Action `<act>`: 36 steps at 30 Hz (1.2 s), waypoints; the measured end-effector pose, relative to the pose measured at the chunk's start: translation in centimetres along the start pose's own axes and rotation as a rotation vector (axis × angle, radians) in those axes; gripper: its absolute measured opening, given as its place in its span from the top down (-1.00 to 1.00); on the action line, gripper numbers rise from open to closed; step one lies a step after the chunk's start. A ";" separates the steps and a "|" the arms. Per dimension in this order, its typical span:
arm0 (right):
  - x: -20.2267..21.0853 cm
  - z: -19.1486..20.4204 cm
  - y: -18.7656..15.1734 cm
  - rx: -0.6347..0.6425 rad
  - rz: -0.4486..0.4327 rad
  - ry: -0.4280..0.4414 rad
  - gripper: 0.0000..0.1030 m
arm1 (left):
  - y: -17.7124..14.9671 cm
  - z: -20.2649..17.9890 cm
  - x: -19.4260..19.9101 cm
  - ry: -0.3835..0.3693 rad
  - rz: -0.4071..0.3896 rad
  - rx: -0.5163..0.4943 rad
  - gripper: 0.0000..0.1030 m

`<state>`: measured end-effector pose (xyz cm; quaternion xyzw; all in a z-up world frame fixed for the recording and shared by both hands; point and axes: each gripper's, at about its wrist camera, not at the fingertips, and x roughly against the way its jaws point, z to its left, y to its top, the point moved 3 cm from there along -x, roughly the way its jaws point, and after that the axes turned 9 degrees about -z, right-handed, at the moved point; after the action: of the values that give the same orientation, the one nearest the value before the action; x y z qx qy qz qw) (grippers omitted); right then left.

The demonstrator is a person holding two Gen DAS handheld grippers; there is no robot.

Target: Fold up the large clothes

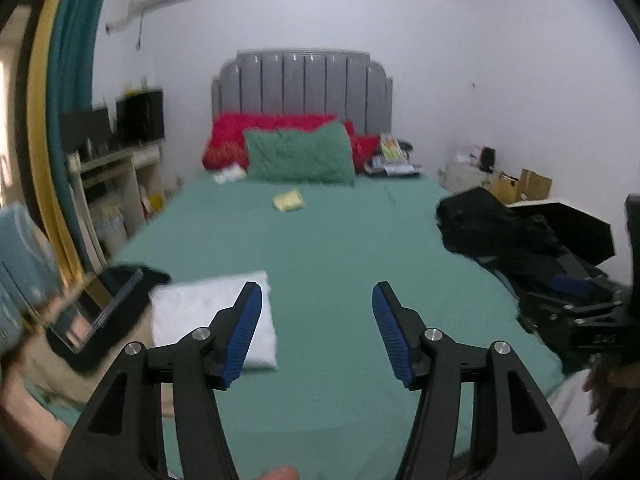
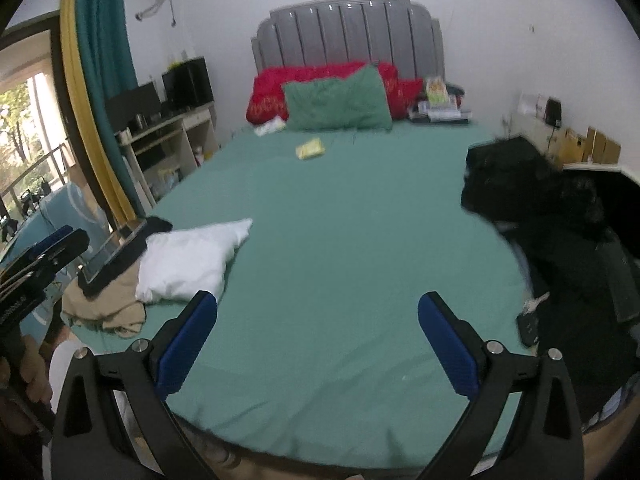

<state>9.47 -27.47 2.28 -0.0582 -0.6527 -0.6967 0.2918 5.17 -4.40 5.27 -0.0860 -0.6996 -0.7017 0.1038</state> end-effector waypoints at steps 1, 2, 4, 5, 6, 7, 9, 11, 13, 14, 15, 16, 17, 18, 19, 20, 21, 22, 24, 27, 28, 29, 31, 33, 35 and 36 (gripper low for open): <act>0.5 0.3 0.4 0.011 -0.021 0.001 -0.94 | 0.2 0.0 0.2 0.004 -0.010 0.001 -0.19; 0.6 0.6 0.5 0.018 -0.032 0.003 -0.94 | 0.3 0.2 0.4 0.006 -0.015 0.012 -0.19; 0.8 1.1 0.6 0.029 -0.051 0.014 -0.94 | 0.1 0.8 0.5 0.010 -0.015 0.051 -0.19; 0.6 1.2 0.4 0.032 -0.053 0.022 -0.94 | -0.1 1.2 0.5 0.010 -0.017 0.067 -0.19; 0.3 1.5 0.3 0.035 -0.051 0.030 -0.95 | -0.3 1.4 0.5 0.008 -0.020 0.077 -0.19; 0.0 1.7 0.1 0.039 -0.044 0.034 -0.95 | -0.7 1.8 0.5 0.001 -0.023 0.090 -0.20; -1.1 2.1 -0.8 0.046 -0.015 0.032 -0.95 | -1.4 2.4 0.1 -0.019 -0.007 0.107 -0.21; -1.9 2.2 -1.4 0.041 0.006 0.033 -0.95 | -2.0 2.7 -0.2 -0.029 0.011 0.099 -0.21; -2.4 2.3 -1.9 0.035 0.017 0.032 -0.95 | -2.5 3.1 -0.4 -0.010 0.017 0.082 -0.21; -2.7 2.4 -2.1 0.034 0.022 0.030 -0.95 | -2.8 3.4 -0.5 0.000 0.020 0.078 -0.21; -3.0 2.5 -2.3 0.034 0.025 0.029 -0.95 | -3.0 3.6 -0.6 0.009 0.024 0.077 -0.21; -3.1 2.6 -2.4 0.036 0.026 0.029 -0.95 | -3.3 3.9 -0.7 0.013 0.027 0.079 -0.21; -3.3 2.8 -2.5 0.039 0.028 0.029 -0.95 | -3.4 4.1 -0.7 0.013 0.029 0.082 -0.21; -3.3 2.9 -2.6 0.042 0.029 0.030 -0.95 | -3.6 4.4 -0.9 0.010 0.033 0.089 -0.21; -3.5 3.1 -2.7 0.047 0.029 0.031 -0.95 | -3.8 4.6 -1.0 0.011 0.035 0.093 -0.21; -3.5 3.3 -2.7 0.052 0.028 0.031 -0.95 | -3.9 4.8 -1.1 0.011 0.035 0.095 -0.21; -3.6 3.5 -2.8 0.055 0.026 0.031 -0.95 | -4.0 4.9 -1.1 0.010 0.034 0.095 -0.21; -3.7 3.7 -2.8 0.059 0.025 0.033 -0.95 | -4.1 5.1 -1.2 0.009 0.034 0.096 -0.21; -3.9 4.1 -2.8 0.067 0.025 0.035 -0.95 | -4.2 5.2 -1.2 0.012 0.033 0.098 -0.21; -4.2 4.5 -2.9 0.076 0.024 0.038 -0.95 | -4.3 5.5 -1.5 0.010 0.034 0.105 -0.21; -4.4 4.6 -2.9 0.079 0.025 0.038 -0.95 | -4.3 5.5 -1.6 0.011 0.034 0.108 -0.21; -4.5 4.7 -3.0 0.084 0.025 0.038 -0.95 | -4.4 5.7 -1.8 0.013 0.035 0.113 -0.21; -4.9 4.7 -3.3 0.087 0.032 0.035 -0.95 | -4.7 6.0 -2.2 0.016 0.046 0.129 -0.21; -5.2 4.6 -3.6 0.083 0.042 0.036 -0.95 | -5.1 6.2 -2.5 0.017 0.056 0.146 -0.21; -5.5 4.5 -3.9 0.079 0.052 0.034 -0.95 | -5.6 6.4 -2.9 0.021 0.071 0.156 -0.21; -5.6 4.5 -3.9 0.078 0.055 0.033 -0.95 | -5.7 6.4 -3.1 0.022 0.078 0.157 -0.21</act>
<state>10.87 -21.45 -3.15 -0.0530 -0.6727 -0.6632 0.3238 6.47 2.08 -1.03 -0.0971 -0.7474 -0.6410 0.1454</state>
